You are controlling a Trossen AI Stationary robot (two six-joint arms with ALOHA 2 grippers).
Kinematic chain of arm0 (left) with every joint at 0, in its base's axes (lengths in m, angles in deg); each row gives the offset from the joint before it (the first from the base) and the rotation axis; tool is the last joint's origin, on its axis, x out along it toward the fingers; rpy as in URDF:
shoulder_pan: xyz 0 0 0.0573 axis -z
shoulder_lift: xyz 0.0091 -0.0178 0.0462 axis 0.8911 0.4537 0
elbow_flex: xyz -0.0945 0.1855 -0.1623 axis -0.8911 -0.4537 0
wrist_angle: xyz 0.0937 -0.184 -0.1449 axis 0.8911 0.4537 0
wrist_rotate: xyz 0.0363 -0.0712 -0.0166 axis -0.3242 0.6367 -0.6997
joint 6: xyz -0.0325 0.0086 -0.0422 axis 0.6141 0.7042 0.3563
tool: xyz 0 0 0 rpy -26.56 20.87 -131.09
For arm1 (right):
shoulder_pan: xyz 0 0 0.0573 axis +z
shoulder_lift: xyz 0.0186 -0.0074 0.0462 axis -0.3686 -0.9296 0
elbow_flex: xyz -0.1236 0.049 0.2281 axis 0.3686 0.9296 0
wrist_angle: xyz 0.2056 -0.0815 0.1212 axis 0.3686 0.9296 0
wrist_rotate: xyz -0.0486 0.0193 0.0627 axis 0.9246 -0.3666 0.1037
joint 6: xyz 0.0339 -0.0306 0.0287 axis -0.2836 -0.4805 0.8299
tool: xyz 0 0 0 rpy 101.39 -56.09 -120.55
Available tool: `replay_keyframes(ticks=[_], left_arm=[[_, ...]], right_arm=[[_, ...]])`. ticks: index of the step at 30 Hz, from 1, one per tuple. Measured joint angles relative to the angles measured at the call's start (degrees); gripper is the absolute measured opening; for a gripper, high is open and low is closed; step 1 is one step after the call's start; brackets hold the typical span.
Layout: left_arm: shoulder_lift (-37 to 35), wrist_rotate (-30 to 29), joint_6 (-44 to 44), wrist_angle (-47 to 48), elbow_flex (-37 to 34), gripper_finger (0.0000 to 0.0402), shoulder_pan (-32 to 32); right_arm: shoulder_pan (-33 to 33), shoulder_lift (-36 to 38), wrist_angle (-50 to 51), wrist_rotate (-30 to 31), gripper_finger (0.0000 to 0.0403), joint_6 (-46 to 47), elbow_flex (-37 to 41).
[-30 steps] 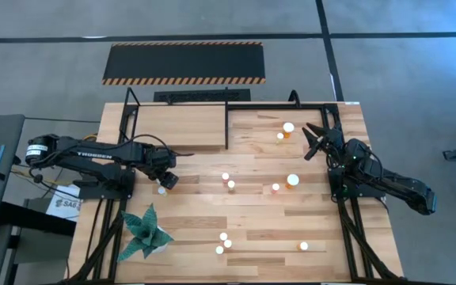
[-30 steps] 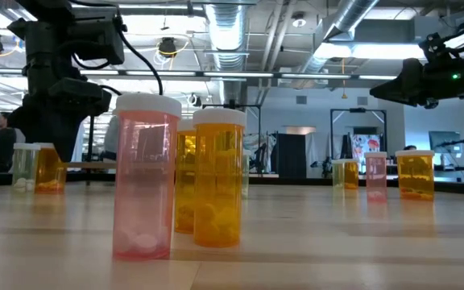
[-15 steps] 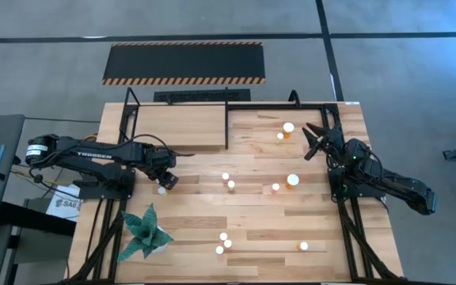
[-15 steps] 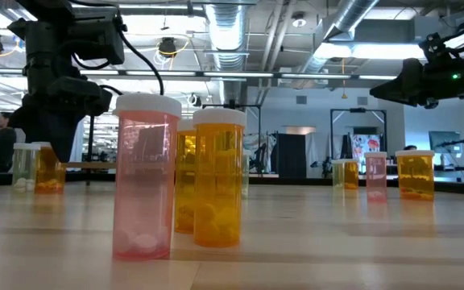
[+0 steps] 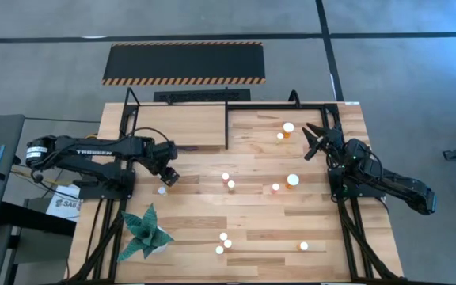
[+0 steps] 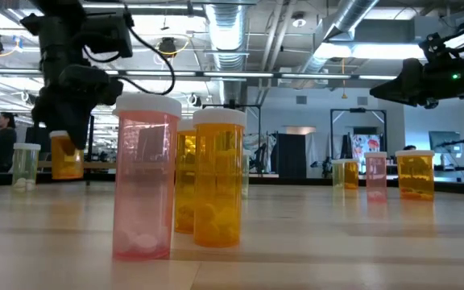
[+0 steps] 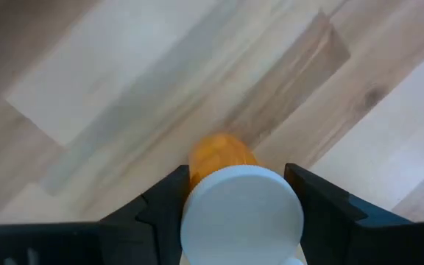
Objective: Pick and place medicine bottles onto shelf by color
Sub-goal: Put the left big orange pill bottle on the shelf
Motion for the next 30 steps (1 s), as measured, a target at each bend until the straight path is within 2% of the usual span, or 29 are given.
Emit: replay_keyframes(ticks=[7, 17, 22, 30], left_arm=[[-0.01, -3.43, -8.68, 4.35, 4.68, 0.0184, -5.30], [1.07, -3.93, -22.79, 4.74, 8.00, 0.0185, -21.20], [5.57, -3.95, -28.53, 4.53, 11.84, 0.0185, -28.94], [15.57, -4.21, -35.92, 6.81, 20.71, 0.0185, -36.81]], right_arm=[[0.02, 0.00, -0.02, 0.00, 0.0137, 0.01, 0.00], [0.00, 0.00, 0.00, 0.00, 0.0138, 0.01, -0.02], [0.00, 0.00, 0.00, 0.00, 0.0137, 0.01, -0.02], [0.01, 0.00, 0.00, 0.00, 0.0138, -0.01, -0.02]])
